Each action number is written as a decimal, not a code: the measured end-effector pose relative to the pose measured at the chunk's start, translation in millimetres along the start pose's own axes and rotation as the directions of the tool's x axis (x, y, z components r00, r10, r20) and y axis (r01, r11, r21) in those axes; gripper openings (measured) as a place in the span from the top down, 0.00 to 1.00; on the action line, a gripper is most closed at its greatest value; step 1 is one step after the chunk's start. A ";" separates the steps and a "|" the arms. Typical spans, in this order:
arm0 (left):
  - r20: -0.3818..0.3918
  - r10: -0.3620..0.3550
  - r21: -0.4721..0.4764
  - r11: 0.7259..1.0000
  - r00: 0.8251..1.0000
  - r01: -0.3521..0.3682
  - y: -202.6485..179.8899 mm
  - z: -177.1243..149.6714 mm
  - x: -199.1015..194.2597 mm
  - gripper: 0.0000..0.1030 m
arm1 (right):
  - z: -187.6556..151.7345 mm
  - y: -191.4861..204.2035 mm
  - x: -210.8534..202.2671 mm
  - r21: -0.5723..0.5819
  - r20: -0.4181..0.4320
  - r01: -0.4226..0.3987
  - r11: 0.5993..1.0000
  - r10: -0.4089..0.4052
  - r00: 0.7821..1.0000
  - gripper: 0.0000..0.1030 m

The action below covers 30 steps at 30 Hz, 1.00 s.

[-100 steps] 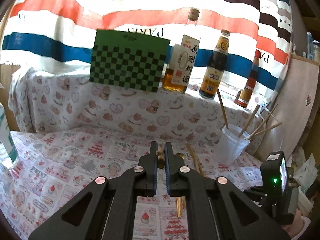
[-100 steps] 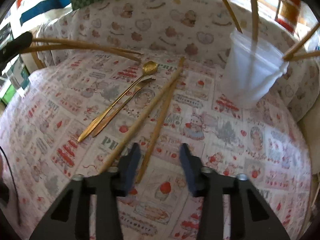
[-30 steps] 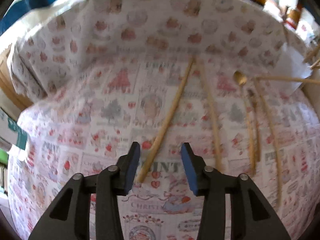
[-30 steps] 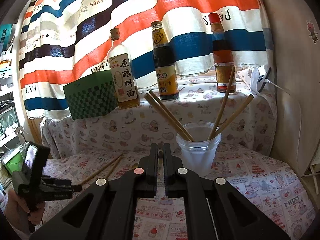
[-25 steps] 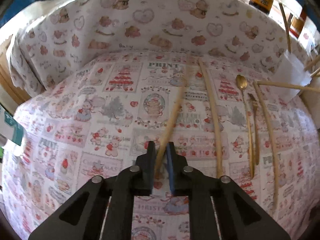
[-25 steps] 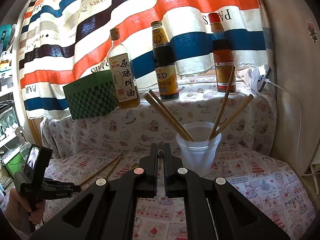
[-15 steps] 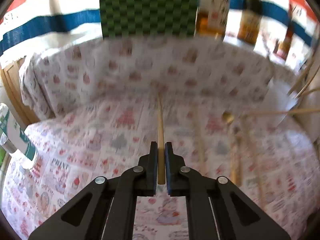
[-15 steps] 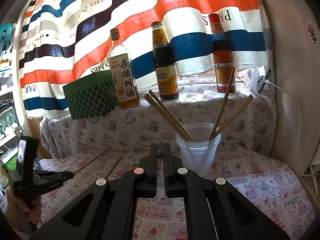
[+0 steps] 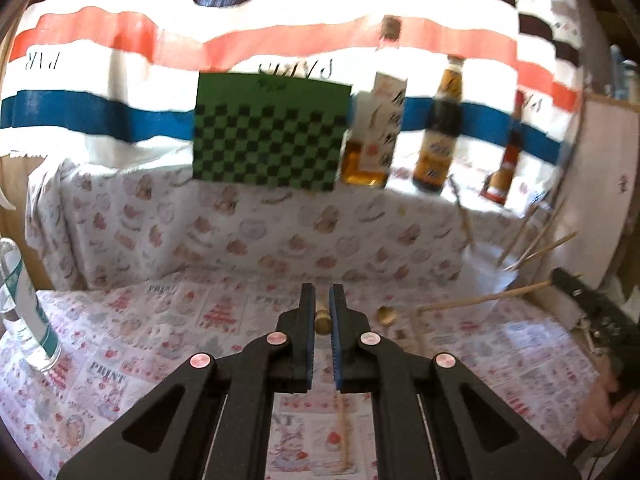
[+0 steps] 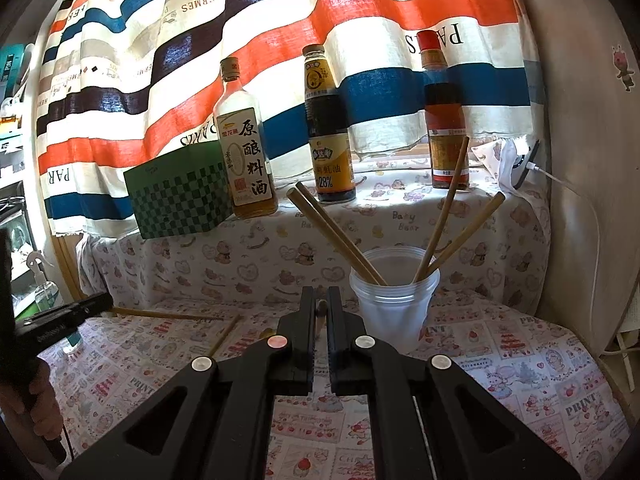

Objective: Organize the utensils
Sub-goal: 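Lift the chopsticks upright in both tools and carry them over the white cup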

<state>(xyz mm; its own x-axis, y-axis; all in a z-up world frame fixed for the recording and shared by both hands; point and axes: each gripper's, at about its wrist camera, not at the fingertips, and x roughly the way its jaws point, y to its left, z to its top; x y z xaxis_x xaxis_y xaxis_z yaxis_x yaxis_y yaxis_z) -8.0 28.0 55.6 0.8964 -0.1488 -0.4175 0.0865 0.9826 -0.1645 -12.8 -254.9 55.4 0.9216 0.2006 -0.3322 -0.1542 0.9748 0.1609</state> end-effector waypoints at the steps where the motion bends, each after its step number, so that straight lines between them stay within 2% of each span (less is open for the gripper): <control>1: 0.015 -0.010 0.009 1.000 1.000 0.010 -2.1 0.8 -3.2 0.94 | 0.1 -0.3 0.0 0.000 -0.001 -0.001 1.000 0.001 1.000 0.95; 7: 0.045 -0.008 -0.009 1.000 0.999 0.008 -3.2 2.3 -7.6 0.94 | 0.0 -0.6 0.1 0.003 0.000 0.003 1.000 -0.003 1.000 0.95; 14: 0.157 0.002 -0.064 0.998 0.988 0.009 7.4 4.9 -26.0 0.94 | 0.1 -0.6 0.2 0.004 -0.002 -0.001 1.000 0.001 1.000 0.95; 24: 0.174 0.012 -0.035 0.999 0.985 -0.006 -1.6 0.9 -26.3 0.94 | 1.7 -4.4 -4.2 0.041 0.010 -0.010 0.999 0.010 1.000 0.95; 30: 0.253 -0.045 -0.086 0.994 0.966 0.069 3.9 -1.9 -40.4 0.94 | 5.7 -8.9 -16.0 0.067 0.051 -0.050 0.996 0.047 0.998 0.95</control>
<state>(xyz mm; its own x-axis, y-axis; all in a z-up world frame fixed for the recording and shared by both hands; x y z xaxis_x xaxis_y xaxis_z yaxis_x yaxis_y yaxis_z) -44.7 37.6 70.1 0.9725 -0.1595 -0.1699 0.1099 0.9568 -0.2692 -24.2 -267.3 64.6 0.9303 0.2409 -0.2767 -0.1759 0.9548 0.2397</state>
